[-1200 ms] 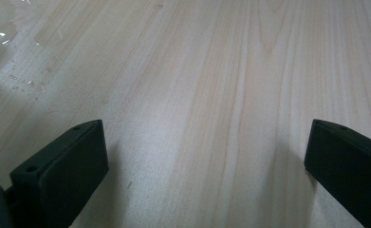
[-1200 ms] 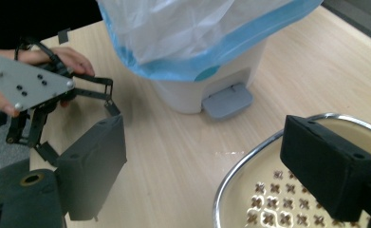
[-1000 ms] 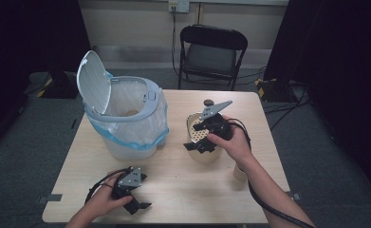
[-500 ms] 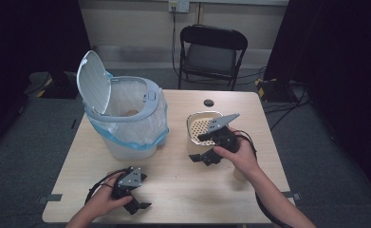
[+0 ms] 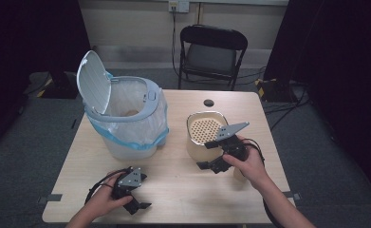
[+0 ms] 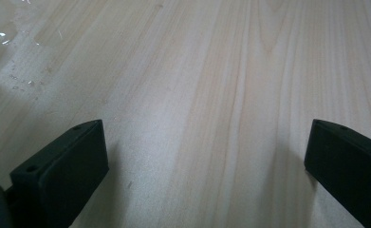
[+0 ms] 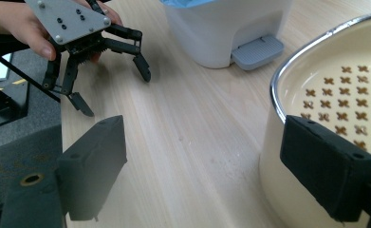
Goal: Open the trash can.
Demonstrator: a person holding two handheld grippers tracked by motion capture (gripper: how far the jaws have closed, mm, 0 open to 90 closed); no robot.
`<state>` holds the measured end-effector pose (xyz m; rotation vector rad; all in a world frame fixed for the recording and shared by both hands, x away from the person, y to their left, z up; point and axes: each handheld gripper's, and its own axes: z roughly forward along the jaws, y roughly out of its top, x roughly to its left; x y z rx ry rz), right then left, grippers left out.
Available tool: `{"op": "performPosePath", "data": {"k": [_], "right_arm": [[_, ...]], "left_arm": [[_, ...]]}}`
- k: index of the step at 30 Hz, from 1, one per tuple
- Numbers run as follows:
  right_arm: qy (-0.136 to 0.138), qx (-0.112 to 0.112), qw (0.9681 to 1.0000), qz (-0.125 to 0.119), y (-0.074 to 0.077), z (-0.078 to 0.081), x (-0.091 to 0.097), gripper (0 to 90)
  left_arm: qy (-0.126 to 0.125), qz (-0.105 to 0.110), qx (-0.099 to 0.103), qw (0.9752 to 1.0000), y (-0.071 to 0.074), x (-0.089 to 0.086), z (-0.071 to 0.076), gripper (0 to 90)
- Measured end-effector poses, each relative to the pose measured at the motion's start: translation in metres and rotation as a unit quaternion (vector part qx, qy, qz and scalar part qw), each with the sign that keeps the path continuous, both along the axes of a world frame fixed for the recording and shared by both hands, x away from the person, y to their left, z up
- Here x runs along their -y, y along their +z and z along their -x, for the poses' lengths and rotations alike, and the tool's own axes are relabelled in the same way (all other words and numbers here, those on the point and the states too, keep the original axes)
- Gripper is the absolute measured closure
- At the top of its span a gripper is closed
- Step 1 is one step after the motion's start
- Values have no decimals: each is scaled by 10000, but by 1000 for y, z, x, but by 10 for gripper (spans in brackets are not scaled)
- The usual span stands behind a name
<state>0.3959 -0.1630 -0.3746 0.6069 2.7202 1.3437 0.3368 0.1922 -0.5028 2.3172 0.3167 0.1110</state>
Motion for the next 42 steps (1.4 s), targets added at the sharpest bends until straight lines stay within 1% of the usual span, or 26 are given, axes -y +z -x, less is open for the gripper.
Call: {"op": "performPosePath", "data": {"k": [2, 7, 10, 15, 20, 28, 30, 34, 39, 42], "right_arm": [[2, -11, 10000, -31, -1, 2, 3, 149], [78, -85, 9999, 23, -7, 9, 7, 149], [88, -120, 9999, 12, -12, 12, 10, 149], [41, -154, 9999, -32, -19, 16, 17, 149], [-21, -185, 9998, -41, -23, 19, 24, 150], [-26, -212, 9997, -83, -29, 27, 35, 150], [-51, -247, 9996, -80, -31, 30, 39, 149], [-74, -349, 9993, -59, -38, 34, 45, 150], [-82, -389, 9992, 3, -49, 39, 50, 149], [-50, -469, 9989, -6, -54, 40, 54, 150]], "left_arm": [[1, 0, -1, 10000, 0, 0, 0, 0], [1, -4, -1, 10000, 0, 0, 0, 0], [3, 2, -2, 10000, 0, 0, 0, 0], [6, 1, 1, 10000, 0, 0, 0, 0], [8, 1, 3, 10000, 0, 0, 0, 0], [7, 0, 4, 10000, 0, 0, 0, 0], [5, 1, 4, 10000, 0, 0, 0, 0], [5, 0, 5, 10000, 0, 0, 0, 0], [7, 1, 5, 10000, 0, 0, 0, 0], [5, 0, 7, 10000, 0, 0, 0, 0]]}}
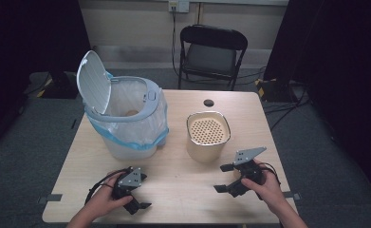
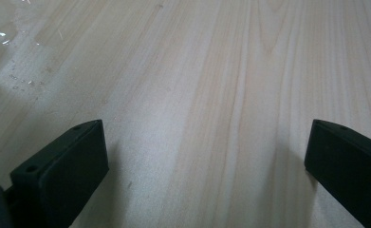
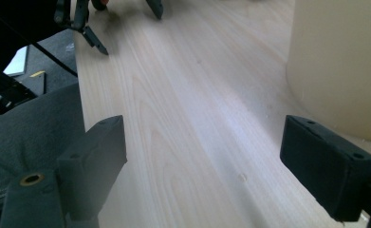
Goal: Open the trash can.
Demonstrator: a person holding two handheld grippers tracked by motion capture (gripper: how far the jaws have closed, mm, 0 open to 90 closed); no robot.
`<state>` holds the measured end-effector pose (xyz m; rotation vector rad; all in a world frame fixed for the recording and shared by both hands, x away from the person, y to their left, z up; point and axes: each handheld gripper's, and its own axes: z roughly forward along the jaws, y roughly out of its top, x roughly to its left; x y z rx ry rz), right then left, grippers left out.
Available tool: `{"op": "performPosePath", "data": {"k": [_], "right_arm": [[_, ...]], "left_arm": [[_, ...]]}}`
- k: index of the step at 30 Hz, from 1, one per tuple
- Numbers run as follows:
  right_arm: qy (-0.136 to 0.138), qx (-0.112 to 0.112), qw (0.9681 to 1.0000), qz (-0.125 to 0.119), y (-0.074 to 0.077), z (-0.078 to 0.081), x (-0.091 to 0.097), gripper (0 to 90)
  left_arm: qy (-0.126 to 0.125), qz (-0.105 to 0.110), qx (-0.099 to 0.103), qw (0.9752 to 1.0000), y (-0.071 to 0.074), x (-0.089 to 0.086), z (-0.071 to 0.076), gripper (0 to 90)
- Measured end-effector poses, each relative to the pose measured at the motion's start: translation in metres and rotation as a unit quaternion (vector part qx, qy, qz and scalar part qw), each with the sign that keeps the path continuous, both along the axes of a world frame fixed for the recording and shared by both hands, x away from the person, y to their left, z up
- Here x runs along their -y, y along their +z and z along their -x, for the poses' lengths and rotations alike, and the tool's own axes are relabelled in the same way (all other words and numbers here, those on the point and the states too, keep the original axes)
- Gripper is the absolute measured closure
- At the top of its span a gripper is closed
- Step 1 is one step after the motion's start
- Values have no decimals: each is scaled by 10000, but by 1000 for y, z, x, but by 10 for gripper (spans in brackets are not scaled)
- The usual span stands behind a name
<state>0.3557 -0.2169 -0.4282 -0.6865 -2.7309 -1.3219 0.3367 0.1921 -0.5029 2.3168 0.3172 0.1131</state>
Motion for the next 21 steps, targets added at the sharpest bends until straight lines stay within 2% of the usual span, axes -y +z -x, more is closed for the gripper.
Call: {"op": "performPosePath", "data": {"k": [9, 19, 21], "right_arm": [[23, 7, 10000, -15, -8, 7, 14, 149], [1, -83, 10000, 3, -16, 15, 29, 162], [-5, -87, 9999, -70, -17, 16, 32, 161]], "left_arm": [[5, 3, 0, 10000, 0, 0, 0, 0], [2, 3, -3, 10000, 0, 0, 0, 0], [1, 2, -4, 10000, 0, 0, 0, 0]]}}
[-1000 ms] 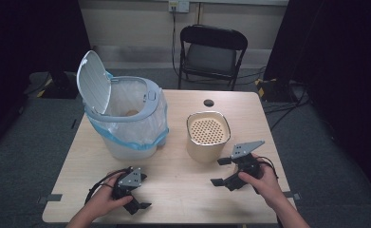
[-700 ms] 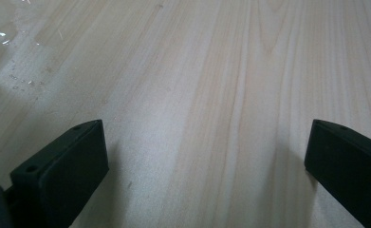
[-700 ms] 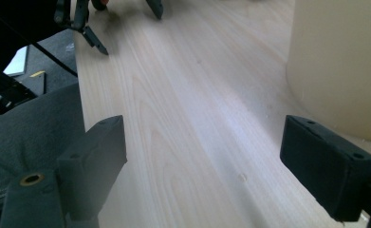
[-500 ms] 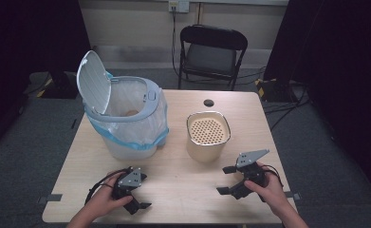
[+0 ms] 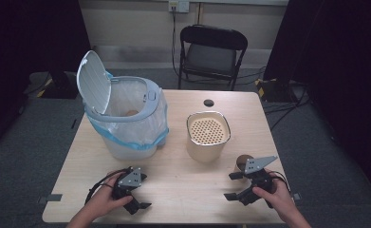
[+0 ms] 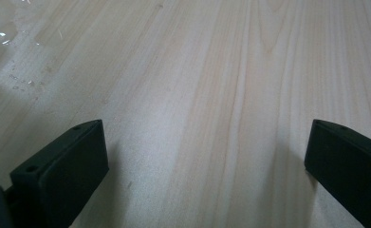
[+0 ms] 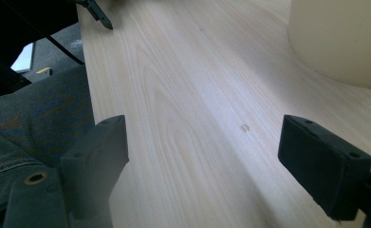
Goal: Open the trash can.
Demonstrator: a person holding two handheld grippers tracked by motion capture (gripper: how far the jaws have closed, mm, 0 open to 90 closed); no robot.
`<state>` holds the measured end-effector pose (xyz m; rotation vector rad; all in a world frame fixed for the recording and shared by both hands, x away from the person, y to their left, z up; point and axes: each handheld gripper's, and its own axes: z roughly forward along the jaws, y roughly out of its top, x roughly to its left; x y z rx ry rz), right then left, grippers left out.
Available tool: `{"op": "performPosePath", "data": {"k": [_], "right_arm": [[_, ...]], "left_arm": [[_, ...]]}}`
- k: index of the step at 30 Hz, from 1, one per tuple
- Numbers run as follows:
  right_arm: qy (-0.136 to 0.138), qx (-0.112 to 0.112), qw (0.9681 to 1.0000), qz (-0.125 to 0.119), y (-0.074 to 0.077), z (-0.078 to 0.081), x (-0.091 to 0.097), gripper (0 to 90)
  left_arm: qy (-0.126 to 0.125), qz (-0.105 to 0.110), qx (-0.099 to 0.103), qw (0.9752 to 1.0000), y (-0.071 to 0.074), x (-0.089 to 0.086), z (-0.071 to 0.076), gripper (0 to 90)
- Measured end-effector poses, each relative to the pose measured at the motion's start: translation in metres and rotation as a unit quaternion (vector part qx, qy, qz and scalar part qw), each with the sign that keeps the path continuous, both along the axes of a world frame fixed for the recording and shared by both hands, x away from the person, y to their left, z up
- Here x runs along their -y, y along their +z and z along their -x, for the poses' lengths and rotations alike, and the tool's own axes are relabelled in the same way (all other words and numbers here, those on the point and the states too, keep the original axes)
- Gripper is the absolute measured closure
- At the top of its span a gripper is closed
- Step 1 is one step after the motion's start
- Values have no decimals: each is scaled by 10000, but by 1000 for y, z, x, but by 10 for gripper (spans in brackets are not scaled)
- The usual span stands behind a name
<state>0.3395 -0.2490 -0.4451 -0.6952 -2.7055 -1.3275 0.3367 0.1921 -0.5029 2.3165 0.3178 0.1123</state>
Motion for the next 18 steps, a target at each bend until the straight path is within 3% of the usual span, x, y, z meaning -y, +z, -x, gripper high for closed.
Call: {"op": "performPosePath", "data": {"k": [18], "right_arm": [[32, 22, 10000, -14, 3, 9, 18, 151]], "left_arm": [[1, 0, 0, 10000, 0, 0, 0, 0]]}}
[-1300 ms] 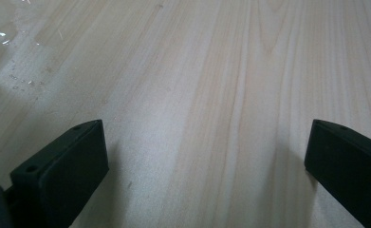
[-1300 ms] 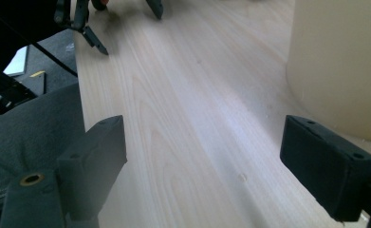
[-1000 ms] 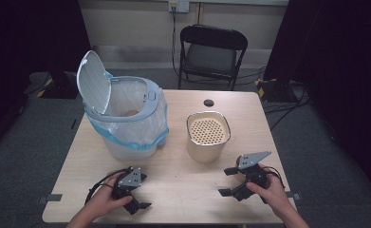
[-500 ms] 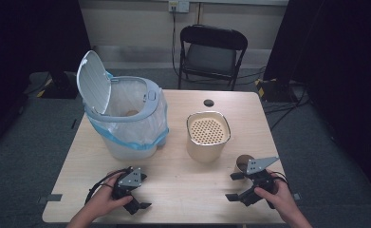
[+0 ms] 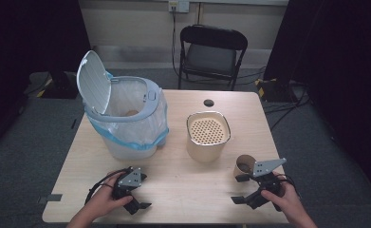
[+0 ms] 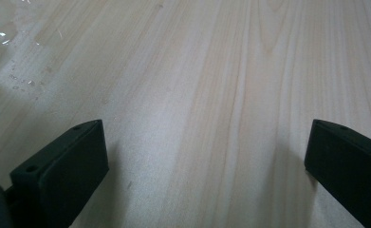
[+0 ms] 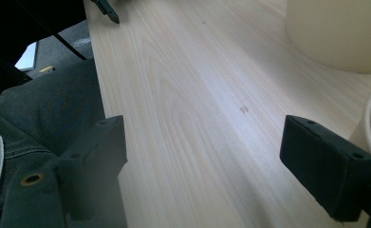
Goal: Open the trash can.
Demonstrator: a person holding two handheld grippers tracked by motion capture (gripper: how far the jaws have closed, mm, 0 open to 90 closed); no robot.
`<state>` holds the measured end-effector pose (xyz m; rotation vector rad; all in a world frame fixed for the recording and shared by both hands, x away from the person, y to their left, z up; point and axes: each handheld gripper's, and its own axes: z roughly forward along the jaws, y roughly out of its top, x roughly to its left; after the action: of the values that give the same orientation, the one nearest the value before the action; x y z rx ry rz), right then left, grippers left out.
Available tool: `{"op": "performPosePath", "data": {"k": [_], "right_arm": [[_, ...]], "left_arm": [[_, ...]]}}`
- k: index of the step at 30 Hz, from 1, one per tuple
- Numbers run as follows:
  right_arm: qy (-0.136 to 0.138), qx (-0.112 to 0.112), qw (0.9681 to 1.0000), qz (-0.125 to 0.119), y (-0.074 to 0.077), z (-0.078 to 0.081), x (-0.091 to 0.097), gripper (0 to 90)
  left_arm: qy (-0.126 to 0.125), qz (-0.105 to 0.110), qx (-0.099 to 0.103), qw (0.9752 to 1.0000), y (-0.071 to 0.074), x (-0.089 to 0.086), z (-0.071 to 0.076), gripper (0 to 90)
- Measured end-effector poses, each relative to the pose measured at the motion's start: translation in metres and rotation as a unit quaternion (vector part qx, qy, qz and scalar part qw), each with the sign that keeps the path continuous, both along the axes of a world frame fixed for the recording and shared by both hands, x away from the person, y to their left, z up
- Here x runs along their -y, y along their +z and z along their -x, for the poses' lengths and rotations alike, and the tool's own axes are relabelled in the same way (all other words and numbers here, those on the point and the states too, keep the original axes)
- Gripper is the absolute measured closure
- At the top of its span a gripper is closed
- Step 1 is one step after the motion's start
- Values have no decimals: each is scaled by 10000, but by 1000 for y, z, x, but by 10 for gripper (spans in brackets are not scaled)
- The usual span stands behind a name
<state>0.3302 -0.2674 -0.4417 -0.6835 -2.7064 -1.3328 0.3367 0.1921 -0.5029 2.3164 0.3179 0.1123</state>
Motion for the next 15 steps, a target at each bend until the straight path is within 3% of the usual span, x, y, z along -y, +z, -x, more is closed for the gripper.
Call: {"op": "performPosePath", "data": {"k": [7, 15], "right_arm": [[45, 3, 10000, 36, 1, 4, 5, 152], [-118, -47, 9999, -3, -2, 9, 20, 152]], "left_arm": [[1, 0, 1, 10000, 0, 0, 0, 0], [-2, -1, 0, 10000, 0, 0, 0, 0]]}}
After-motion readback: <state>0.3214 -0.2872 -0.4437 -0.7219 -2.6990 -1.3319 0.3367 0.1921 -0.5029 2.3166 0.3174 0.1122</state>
